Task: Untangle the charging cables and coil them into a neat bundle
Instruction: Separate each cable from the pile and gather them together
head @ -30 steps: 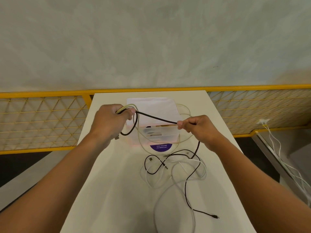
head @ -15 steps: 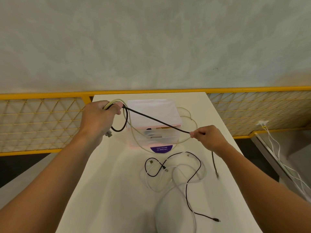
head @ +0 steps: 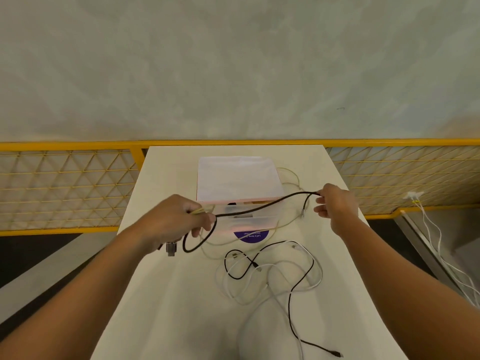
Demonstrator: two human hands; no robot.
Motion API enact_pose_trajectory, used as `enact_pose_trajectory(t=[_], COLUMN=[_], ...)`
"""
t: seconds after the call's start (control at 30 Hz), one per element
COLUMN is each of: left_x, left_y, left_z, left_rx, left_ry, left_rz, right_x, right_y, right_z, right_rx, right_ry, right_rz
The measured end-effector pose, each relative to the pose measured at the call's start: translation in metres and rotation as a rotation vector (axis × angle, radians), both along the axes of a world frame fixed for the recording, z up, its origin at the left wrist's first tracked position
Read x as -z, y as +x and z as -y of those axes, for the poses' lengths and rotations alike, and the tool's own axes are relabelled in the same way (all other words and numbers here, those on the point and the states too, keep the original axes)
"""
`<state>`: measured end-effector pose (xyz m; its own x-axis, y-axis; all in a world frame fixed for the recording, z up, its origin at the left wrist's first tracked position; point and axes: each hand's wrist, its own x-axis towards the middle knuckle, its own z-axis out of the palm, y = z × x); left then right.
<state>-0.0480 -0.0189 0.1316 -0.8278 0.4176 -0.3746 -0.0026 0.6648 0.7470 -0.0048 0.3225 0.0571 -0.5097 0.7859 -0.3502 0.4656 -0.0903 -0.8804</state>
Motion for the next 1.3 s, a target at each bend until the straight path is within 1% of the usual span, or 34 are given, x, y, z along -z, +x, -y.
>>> enact_pose_trajectory(t=[0.07,0.13,0.33,0.4,0.47,0.53,0.6,0.67,0.73,0.77,0.8,0.83,0.87,0.9,0.97,1.03,1.1,1.17,1.23,1.3], left_x=[0.005,0.010,0.012,0.011,0.011,0.011,0.011,0.012,0.013,0.012,0.010,0.007,0.004,0.000,-0.007,-0.013,-0.019,-0.024,-0.026,-0.028], left_y=[0.002,0.002,-0.006,-0.008,-0.010,-0.011,-0.010,-0.010,-0.009,-0.008,-0.007,-0.006,-0.004,-0.003,0.000,0.002,0.005,0.008,0.009,0.008], left_z=[-0.003,-0.004,-0.007,-0.006,-0.003,-0.003,-0.004,-0.006,-0.008,-0.009,-0.011,-0.013,-0.015,-0.018,-0.024,-0.029,-0.033,-0.036,-0.036,-0.035], left_rx=[0.018,-0.002,-0.115,-0.131,-0.129,-0.120,-0.114,-0.098,-0.075,-0.068,-0.060,-0.050,-0.036,-0.019,0.012,0.029,0.034,0.030,0.024,0.006], left_ry=[-0.010,-0.022,0.029,0.030,0.019,-0.001,-0.017,-0.025,-0.025,-0.024,-0.024,-0.026,-0.028,-0.029,-0.030,-0.028,-0.009,0.020,0.058,0.088], left_rz=[0.018,0.013,-0.022,-0.032,-0.050,-0.064,-0.071,-0.064,-0.054,-0.049,-0.048,-0.052,-0.058,-0.063,-0.074,-0.090,-0.104,-0.133,-0.160,-0.193], right_x=[0.005,0.011,0.023,0.032,0.045,0.060,0.069,0.074,0.071,0.066,0.059,0.049,0.039,0.026,-0.004,-0.034,-0.052,-0.056,-0.054,-0.051], right_y=[-0.007,-0.015,-0.038,-0.043,-0.046,-0.049,-0.047,-0.043,-0.039,-0.037,-0.037,-0.036,-0.036,-0.036,-0.033,-0.027,-0.025,-0.026,-0.025,-0.023], right_z=[-0.005,-0.009,-0.017,-0.024,-0.033,-0.039,-0.041,-0.038,-0.029,-0.022,-0.016,-0.007,0.001,0.011,0.034,0.062,0.087,0.107,0.122,0.129], right_rx=[0.054,0.083,0.065,0.048,-0.060,-0.239,-0.389,-0.502,-0.608,-0.673,-0.734,-0.767,-0.773,-0.779,-0.842,-0.991,-1.175,-1.284,-1.309,-1.252], right_ry=[-0.014,0.033,0.133,0.184,0.186,0.090,0.039,0.059,0.153,0.242,0.350,0.456,0.516,0.513,0.428,0.319,0.265,0.241,0.219,0.129], right_rz=[-0.005,0.003,-0.081,-0.054,-0.005,0.035,0.158,0.292,0.461,0.553,0.612,0.624,0.569,0.454,0.178,-0.031,-0.129,-0.175,-0.269,-0.359])
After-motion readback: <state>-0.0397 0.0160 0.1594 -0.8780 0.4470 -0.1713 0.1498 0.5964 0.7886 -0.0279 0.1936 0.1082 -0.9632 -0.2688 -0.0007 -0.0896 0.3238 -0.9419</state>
